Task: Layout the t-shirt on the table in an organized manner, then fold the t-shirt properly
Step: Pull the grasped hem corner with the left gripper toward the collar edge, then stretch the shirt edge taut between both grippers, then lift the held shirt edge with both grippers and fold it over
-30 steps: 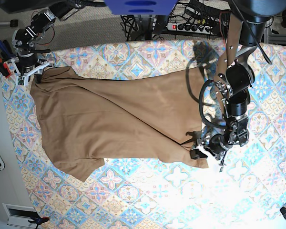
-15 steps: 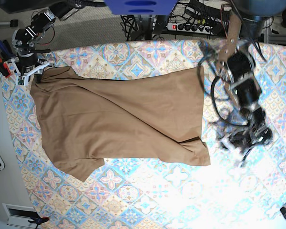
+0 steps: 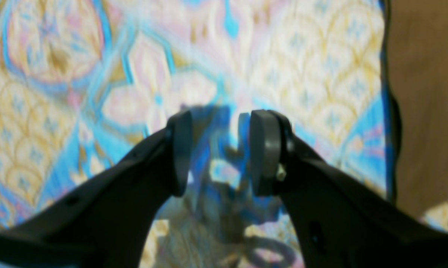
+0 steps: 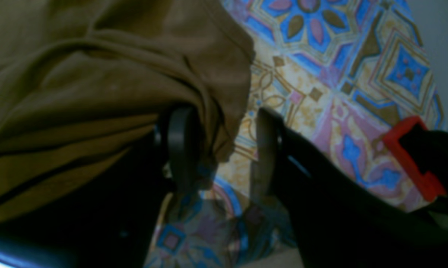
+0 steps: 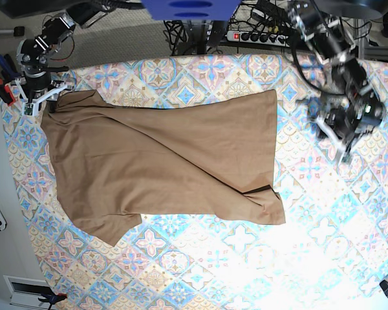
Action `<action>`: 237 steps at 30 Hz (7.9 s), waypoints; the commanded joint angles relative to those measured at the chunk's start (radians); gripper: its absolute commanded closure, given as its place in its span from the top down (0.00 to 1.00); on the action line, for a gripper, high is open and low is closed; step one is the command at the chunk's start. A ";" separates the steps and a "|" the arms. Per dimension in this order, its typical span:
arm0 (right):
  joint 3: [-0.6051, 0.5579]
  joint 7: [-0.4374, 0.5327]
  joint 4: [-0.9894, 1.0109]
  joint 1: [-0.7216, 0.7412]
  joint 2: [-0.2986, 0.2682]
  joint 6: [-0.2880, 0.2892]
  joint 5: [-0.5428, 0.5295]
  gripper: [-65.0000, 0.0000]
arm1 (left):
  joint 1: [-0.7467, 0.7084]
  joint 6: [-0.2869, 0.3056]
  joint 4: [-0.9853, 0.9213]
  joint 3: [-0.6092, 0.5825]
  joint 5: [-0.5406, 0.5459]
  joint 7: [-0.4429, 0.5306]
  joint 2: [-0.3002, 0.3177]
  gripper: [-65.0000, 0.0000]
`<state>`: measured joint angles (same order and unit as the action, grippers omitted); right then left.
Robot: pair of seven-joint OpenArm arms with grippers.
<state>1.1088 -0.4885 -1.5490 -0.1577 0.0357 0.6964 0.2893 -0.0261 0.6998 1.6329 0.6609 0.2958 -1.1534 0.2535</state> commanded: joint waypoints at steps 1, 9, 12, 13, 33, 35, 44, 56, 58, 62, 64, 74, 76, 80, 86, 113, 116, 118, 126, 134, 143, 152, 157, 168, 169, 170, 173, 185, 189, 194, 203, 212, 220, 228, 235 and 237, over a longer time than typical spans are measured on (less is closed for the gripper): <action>0.003 0.001 -0.011 0.000 -0.010 -0.002 0.000 0.38 | -0.005 -0.002 0.030 0.027 0.041 0.005 0.010 0.37; 0.003 0.001 -0.011 -0.001 -0.010 -0.002 0.000 0.38 | -0.091 -0.002 0.039 0.079 0.199 -0.093 0.008 0.37; 0.003 0.001 -0.011 -0.001 -0.010 -0.002 0.000 0.38 | -0.102 -0.002 0.039 0.055 0.228 -0.115 0.007 0.37; 0.003 0.001 -0.011 -0.001 -0.010 -0.002 0.000 0.38 | -0.102 -0.002 0.039 0.030 0.233 -0.122 0.007 0.37; 0.003 0.001 -0.011 -0.003 -0.010 -0.002 0.001 0.38 | -0.191 -0.002 0.126 -0.128 0.514 -0.152 -0.085 0.37; 0.003 0.001 -0.011 -0.003 -0.010 -0.002 0.001 0.38 | -0.196 -0.002 0.125 -0.125 0.512 -0.152 -0.085 0.37; 0.003 0.000 -0.011 -0.004 -0.010 -0.002 0.001 0.38 | -0.235 -0.002 0.071 0.009 0.512 -0.147 -0.092 0.37; 0.003 -0.006 -0.011 -0.006 -0.010 -0.002 0.001 0.38 | -0.231 -0.002 -0.118 -0.071 0.489 -0.145 -0.104 0.36; 0.003 -0.002 -0.011 -0.021 -0.010 -0.002 0.001 0.38 | -0.231 -0.002 -0.118 -0.117 0.489 -0.145 -0.108 0.36; 0.003 0.000 -0.012 -0.024 -0.010 -0.002 0.001 0.38 | -0.231 -0.002 -0.119 -0.148 0.486 -0.118 -0.142 0.36; 0.003 0.000 -0.012 -0.026 -0.010 -0.002 0.001 0.38 | -0.234 -0.002 -0.119 -0.181 0.486 -0.099 -0.151 0.36; 0.003 0.000 -0.011 -0.026 -0.010 -0.002 0.001 0.38 | -0.235 -0.002 -0.122 -0.254 0.483 -0.037 -0.158 0.31; 0.003 0.000 -0.011 -0.026 -0.010 -0.002 0.001 0.38 | -0.235 -0.002 -0.122 -0.254 0.483 -0.026 -0.156 0.19; 0.003 0.000 -0.018 -0.024 -0.010 -0.002 0.001 0.38 | -0.235 -0.002 -0.122 -0.249 0.483 -0.026 -0.150 0.00; 0.003 -0.005 -0.021 -0.026 -0.010 -0.002 0.003 0.19 | -0.232 -0.002 -0.121 -0.247 0.394 -0.030 -0.156 0.00; 0.003 -0.003 -0.021 -0.067 -0.010 -0.001 0.003 0.59 | -0.389 -0.002 0.069 -0.244 0.402 -0.033 -0.098 0.00; 0.003 -0.002 -0.021 -0.067 -0.010 -0.001 0.003 0.59 | -0.424 -0.002 0.092 -0.186 0.425 -0.035 -0.092 0.00; 0.003 -0.002 -0.021 -0.067 -0.010 -0.001 0.003 0.59 | -0.440 -0.002 0.111 -0.160 0.429 -0.040 -0.092 0.00; -0.006 -0.009 -0.166 -0.136 -0.001 0.002 0.001 0.59 | -0.433 -0.002 0.181 -0.079 0.421 -0.135 -0.092 0.00; -0.003 0.000 -0.175 -0.133 0.057 0.002 0.001 0.59 | -0.412 -0.002 0.178 -0.083 0.420 -0.139 -0.099 0.00; -0.003 -0.009 -0.235 -0.130 0.066 0.002 0.001 0.59 | -0.415 -0.002 0.180 -0.077 0.420 -0.139 -0.093 0.00; -0.005 -0.009 -0.265 -0.130 0.066 0.002 0.001 0.59 | -0.387 -0.002 0.180 -0.076 0.429 -0.139 -0.099 0.00; -0.005 -0.009 -0.267 -0.130 0.066 0.002 0.001 0.44 | -0.372 -0.002 0.189 -0.077 0.455 -0.141 -0.099 0.00; -0.009 -0.009 -0.267 -0.089 0.066 0.002 0.001 0.01 | -0.242 -0.002 0.254 0.009 0.478 -0.243 -0.127 0.00; -0.009 -0.009 -0.267 -0.066 0.066 0.002 0.001 0.00 | -0.226 -0.002 0.252 0.038 0.478 -0.243 -0.133 0.00; -0.009 -0.009 -0.267 -0.049 0.066 0.002 0.001 0.00 | -0.212 -0.002 0.252 0.058 0.478 -0.243 -0.136 0.00; -0.009 -0.009 -0.265 -0.035 0.066 0.002 0.003 0.00 | -0.166 -0.002 0.251 0.109 0.475 -0.243 -0.139 0.00; -0.082 -0.009 -0.226 -0.016 0.062 0.002 0.023 0.00 | -0.016 -0.002 0.094 0.115 0.293 -0.243 -0.158 0.00; -0.094 -0.009 -0.193 -0.015 0.062 0.002 0.127 0.00 | -0.015 -0.002 0.094 0.113 0.293 -0.243 -0.158 0.00; -0.094 -0.003 -0.161 0.059 0.065 0.002 0.156 0.00 | 0.022 -0.002 0.091 0.109 0.233 -0.243 -0.158 0.00; -0.092 -0.003 -0.164 0.074 0.065 0.002 0.156 0.00 | 0.033 -0.002 0.168 0.032 0.108 -0.243 -0.162 0.00; -0.094 -0.002 -0.167 0.074 0.065 0.002 0.156 0.00 | 0.024 -0.002 0.272 0.030 0.101 -0.243 -0.125 0.00; -0.088 0.000 -0.169 0.020 0.066 0.002 0.155 0.00 | -0.087 -0.002 0.333 -0.082 0.102 -0.243 -0.107 0.00; -0.083 0.000 -0.170 -0.041 0.094 0.002 0.153 0.00 | -0.176 -0.002 0.364 -0.092 0.049 -0.243 -0.098 0.00; -0.058 0.000 -0.233 -0.046 0.100 0.002 0.153 0.00 | -0.169 -0.002 0.373 -0.112 -0.034 -0.243 -0.066 0.00; -0.058 0.000 -0.236 -0.046 0.102 0.002 0.153 0.00 | -0.166 -0.002 0.378 -0.112 -0.030 -0.243 -0.066 0.00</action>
<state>1.0424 -0.5041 -1.7611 -0.2077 0.1501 0.7189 0.4461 -0.2035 0.7006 1.9919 0.5438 0.2878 -1.3960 0.1699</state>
